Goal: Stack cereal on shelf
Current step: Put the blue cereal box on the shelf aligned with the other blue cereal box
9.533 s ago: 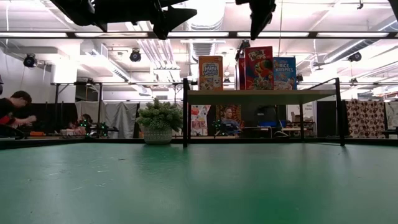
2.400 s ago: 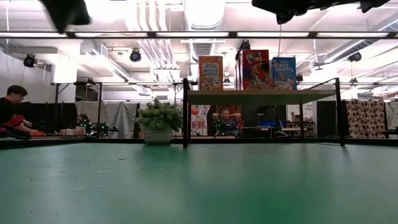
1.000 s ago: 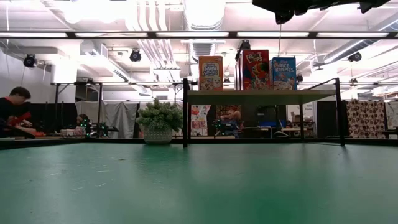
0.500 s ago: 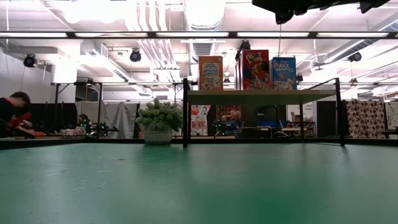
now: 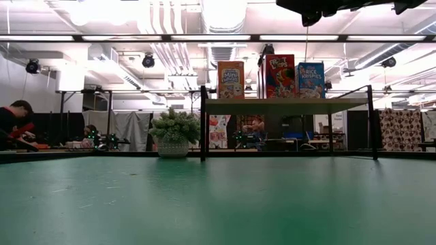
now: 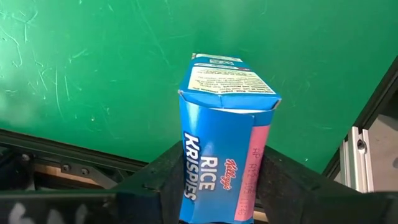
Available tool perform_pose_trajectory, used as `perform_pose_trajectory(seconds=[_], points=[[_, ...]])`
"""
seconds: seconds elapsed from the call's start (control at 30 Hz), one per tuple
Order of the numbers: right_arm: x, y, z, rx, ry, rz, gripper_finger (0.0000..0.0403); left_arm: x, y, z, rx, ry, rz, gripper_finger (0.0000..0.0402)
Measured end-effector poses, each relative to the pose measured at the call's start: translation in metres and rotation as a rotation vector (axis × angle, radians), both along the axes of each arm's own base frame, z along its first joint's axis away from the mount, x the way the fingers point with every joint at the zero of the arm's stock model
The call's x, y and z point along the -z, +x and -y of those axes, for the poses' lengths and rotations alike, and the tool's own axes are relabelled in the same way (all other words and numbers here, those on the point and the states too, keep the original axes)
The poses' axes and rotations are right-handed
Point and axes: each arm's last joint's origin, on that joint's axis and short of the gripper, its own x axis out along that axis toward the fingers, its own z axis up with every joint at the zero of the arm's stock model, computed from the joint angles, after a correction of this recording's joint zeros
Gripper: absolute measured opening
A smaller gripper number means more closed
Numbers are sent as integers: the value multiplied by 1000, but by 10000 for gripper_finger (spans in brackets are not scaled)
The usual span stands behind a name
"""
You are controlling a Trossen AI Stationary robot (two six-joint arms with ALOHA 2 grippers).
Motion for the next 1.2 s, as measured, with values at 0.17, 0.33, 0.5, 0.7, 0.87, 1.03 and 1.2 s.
perform_pose_trajectory(seconds=[0.17, 0.33, 0.5, 0.7, 0.87, 1.03, 1.2], points=[[0, 0, 0, 0, 0, 0, 9, -8, 2, 2, -1, -15, 18, 151], [1, -1, -1, -4, -1, -9, 9, -24, 9, 0, -23, 35, 122, 150], [-5, -7, -10, -52, -22, 17, 9, -48, 26, -7, -12, 99, 309, 150], [-10, -16, -27, -135, -65, 44, 9, -83, 52, -26, 60, 196, 502, 150], [-12, -24, -37, -192, -111, 49, 9, -113, 71, -46, 142, 279, 617, 150], [-14, -33, -43, -234, -133, 44, 9, -135, 91, -66, 232, 369, 729, 150], [-10, -41, -44, -256, -159, 54, 9, -146, 111, -86, 314, 443, 805, 150]])
